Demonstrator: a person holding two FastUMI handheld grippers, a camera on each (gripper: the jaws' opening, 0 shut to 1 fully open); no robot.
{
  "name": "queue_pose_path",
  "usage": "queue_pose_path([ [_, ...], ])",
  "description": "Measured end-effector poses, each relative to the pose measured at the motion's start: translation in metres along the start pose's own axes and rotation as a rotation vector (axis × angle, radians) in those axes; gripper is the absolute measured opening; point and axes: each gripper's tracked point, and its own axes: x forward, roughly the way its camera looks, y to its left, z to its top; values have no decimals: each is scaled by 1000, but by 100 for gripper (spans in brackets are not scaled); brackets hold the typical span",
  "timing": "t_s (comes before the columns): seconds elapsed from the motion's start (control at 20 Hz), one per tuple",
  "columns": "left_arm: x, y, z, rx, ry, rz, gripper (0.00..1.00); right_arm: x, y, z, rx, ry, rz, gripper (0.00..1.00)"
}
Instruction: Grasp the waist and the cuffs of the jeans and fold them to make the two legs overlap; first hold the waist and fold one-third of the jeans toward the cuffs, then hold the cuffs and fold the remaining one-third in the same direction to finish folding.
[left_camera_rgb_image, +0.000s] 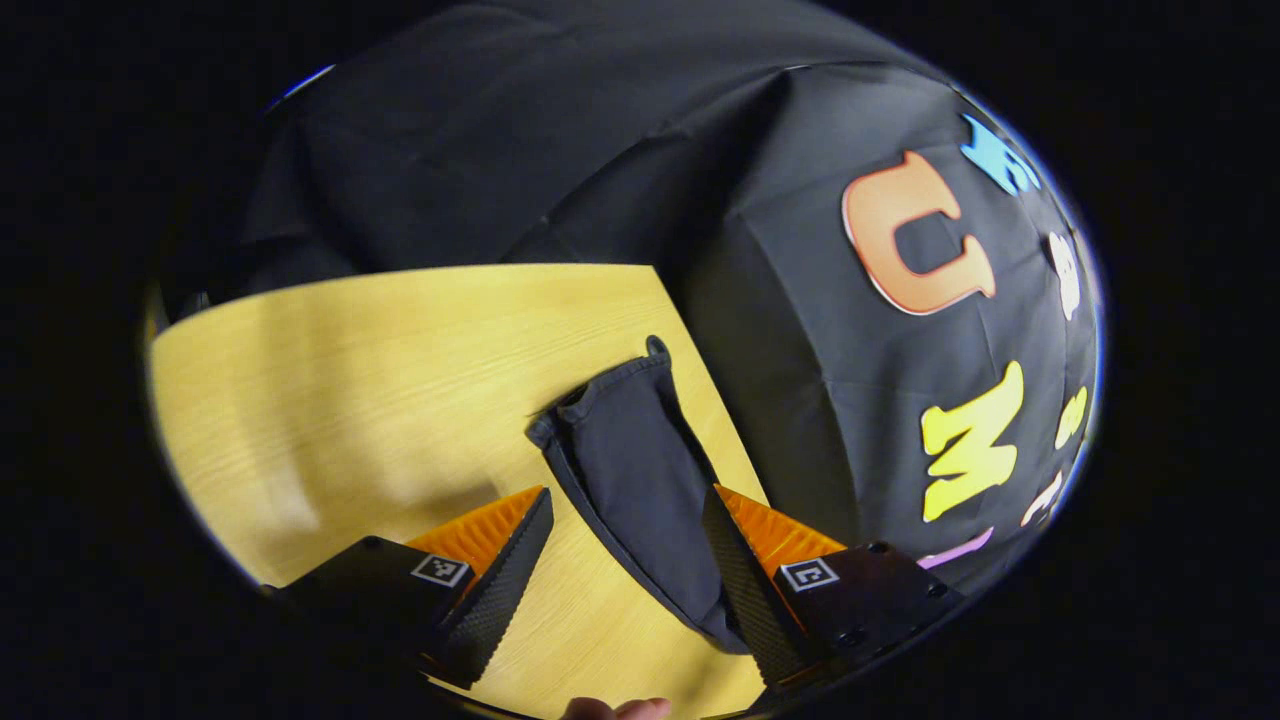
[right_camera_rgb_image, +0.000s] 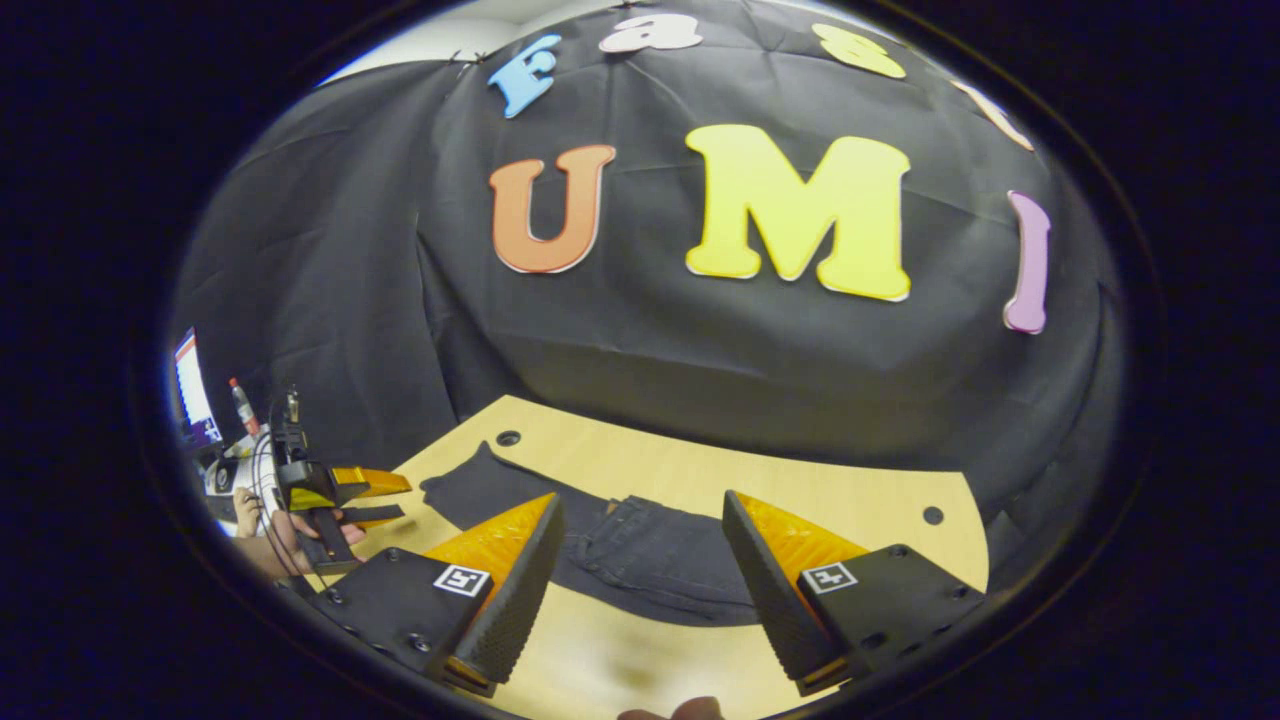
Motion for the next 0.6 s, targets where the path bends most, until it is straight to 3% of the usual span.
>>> queue_pose_path([
  [0.25, 33, 15, 3, -75, 12, 41, 97, -21, -61, -7, 120, 22, -121, 93],
  [0.3, 39, 11, 10, -97, 8, 37, 96, -22, -66, -10, 127, 22, -132, 97],
  [0.35, 41, 10, 11, -118, 1, 36, 92, -22, -69, -11, 130, 24, -139, 97],
  [0.5, 55, 4, 23, -219, -39, 18, 91, -23, -71, -18, 133, 34, -142, 97],
  [0.55, 58, 7, 24, -235, -47, 16, 99, -25, -71, -19, 134, 38, -143, 97],
  [0.6, 59, 16, 19, -225, -41, 49, 86, -27, -72, -21, 135, 42, -143, 97],
])
